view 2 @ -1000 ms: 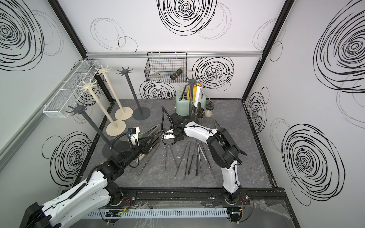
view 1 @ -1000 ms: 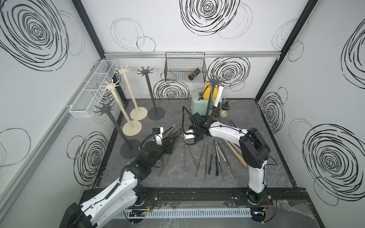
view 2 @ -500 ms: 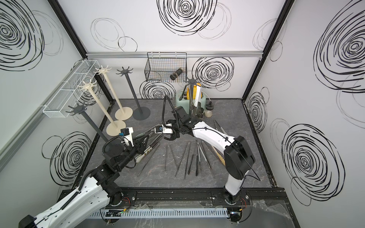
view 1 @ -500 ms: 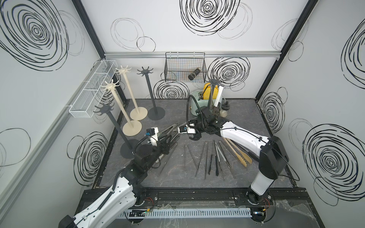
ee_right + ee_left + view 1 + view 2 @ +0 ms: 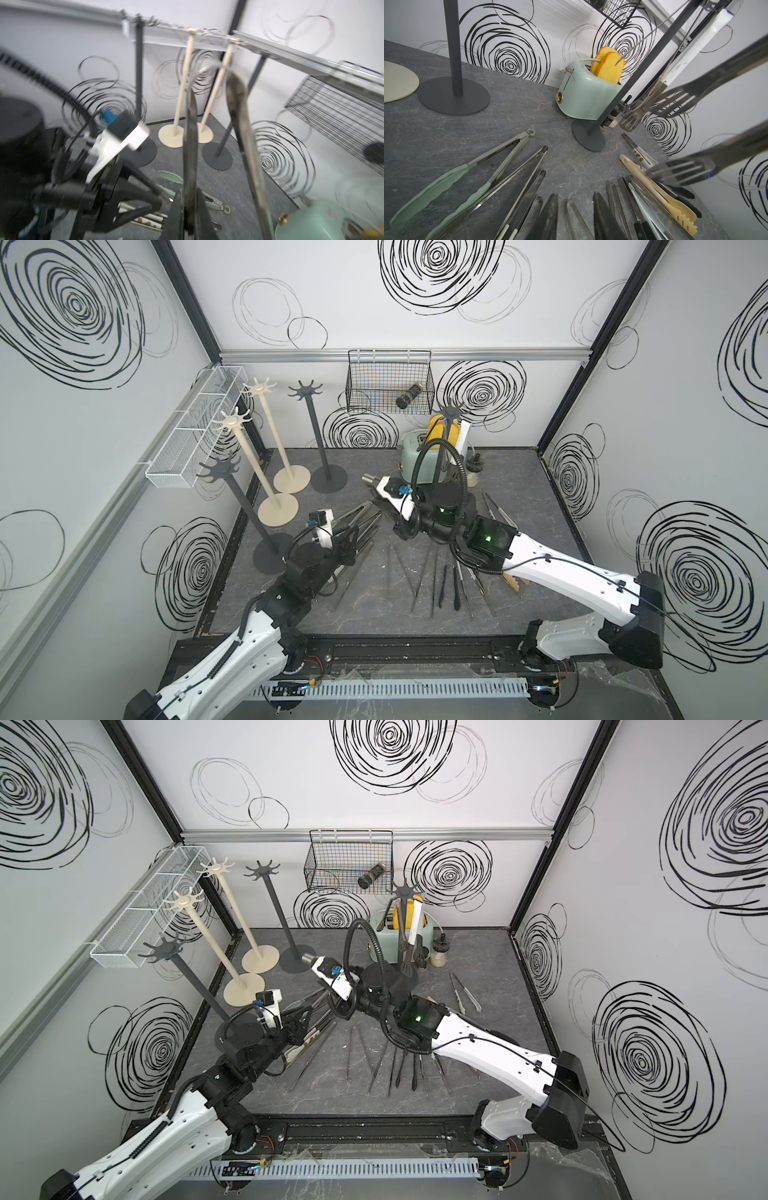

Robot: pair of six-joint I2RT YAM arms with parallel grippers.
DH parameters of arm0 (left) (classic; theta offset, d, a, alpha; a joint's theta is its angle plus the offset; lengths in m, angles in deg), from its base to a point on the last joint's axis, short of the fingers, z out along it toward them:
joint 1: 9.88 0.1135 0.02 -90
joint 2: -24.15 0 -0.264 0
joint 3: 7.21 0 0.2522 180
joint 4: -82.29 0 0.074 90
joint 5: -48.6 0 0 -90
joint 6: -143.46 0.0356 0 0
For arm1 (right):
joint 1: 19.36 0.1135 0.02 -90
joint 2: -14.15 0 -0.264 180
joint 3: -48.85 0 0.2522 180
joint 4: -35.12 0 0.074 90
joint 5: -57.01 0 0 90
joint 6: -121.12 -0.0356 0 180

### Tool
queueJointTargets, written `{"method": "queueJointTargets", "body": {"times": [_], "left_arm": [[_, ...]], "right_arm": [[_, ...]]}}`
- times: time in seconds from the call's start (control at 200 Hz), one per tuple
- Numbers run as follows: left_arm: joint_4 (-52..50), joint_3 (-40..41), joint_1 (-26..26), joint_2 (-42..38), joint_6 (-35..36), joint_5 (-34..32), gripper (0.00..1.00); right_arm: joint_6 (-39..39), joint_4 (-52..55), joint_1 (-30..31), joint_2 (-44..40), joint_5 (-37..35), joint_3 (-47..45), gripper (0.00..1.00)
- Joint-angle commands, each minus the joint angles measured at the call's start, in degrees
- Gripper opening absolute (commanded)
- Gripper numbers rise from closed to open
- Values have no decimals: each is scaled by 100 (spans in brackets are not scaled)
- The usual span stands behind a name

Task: Hang food tongs on kitchen utensil racks
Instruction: Pick up the food tongs from the center of the board, then hang the food tongs on the rack.

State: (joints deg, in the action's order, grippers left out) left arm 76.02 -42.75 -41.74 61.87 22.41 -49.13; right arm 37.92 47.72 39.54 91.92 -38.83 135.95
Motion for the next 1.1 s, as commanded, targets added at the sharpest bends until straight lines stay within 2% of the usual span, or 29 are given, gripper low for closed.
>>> {"method": "queueJointTargets", "body": {"times": [0.0, 0.04, 0.1, 0.25, 0.415, 0.71, 1.096], "left_arm": [[197, -153, 39, 99, -68, 140, 32], [221, -134, 41, 130, -90, 200, 32], [257, -101, 39, 157, -116, 274, 32], [315, -38, 39, 184, -114, 427, 32], [332, -20, 48, 201, -47, 419, 32], [635, 112, 57, 347, -52, 519, 32], [983, 251, 74, 583, 9, 633, 30]], "right_arm": [[-1691, 548, -96, -199, -2362, 487, 0], [-1882, 633, -182, -287, -2576, 535, 0], [-2221, 889, -474, -382, -2541, 690, 0], [-2702, 1507, -1408, -392, -1609, 1146, 0], [-2685, 1859, -1892, -107, -890, 1528, 0], [-2487, 1726, -2219, 244, -807, 1560, 0], [-2401, 1194, -2409, 332, -819, 1109, 0]]}}
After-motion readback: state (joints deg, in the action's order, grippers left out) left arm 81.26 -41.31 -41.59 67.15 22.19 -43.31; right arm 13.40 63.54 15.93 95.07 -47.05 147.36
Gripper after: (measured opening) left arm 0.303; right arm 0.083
